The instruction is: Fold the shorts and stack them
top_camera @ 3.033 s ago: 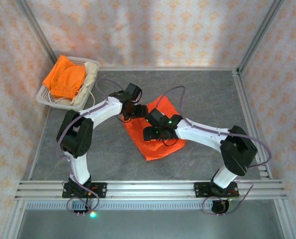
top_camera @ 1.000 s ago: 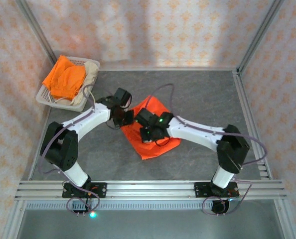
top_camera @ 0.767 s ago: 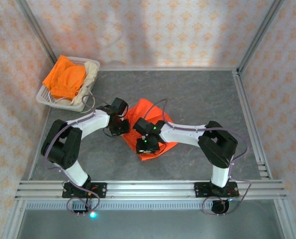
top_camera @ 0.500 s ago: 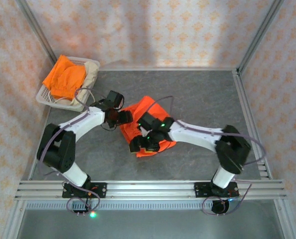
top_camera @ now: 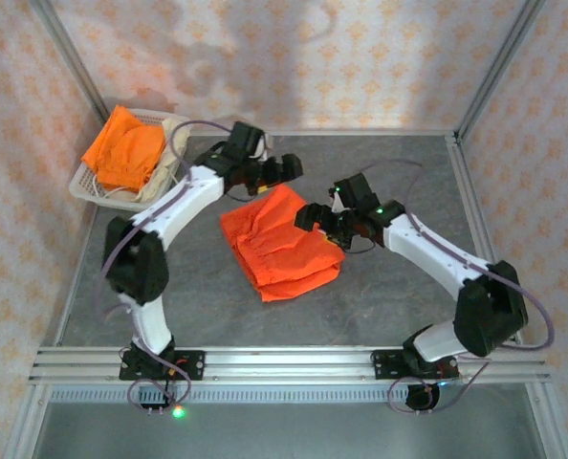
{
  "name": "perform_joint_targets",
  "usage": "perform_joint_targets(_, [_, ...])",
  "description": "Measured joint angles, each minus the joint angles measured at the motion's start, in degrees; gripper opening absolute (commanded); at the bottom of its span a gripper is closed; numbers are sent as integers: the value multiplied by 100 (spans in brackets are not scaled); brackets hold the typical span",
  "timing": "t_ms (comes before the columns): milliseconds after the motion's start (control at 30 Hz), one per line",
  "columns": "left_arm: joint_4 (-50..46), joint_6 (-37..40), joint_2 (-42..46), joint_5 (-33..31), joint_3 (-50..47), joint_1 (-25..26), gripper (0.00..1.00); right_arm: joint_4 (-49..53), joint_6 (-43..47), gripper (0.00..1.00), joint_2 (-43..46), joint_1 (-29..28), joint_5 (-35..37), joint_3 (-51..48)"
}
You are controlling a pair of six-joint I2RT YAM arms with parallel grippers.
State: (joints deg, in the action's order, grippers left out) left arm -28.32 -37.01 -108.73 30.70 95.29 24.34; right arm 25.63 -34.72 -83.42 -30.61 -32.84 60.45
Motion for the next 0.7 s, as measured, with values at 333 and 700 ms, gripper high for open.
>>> perform_joint_targets(333, [-68,-256,-2251,273,1270,177,100,-1220,-560,90,-782,79,-175,-901])
perform_joint_targets(700, [-474,35,-2881,229,2162,28,100,-2614,-984,90,-570,109,-258,-1974])
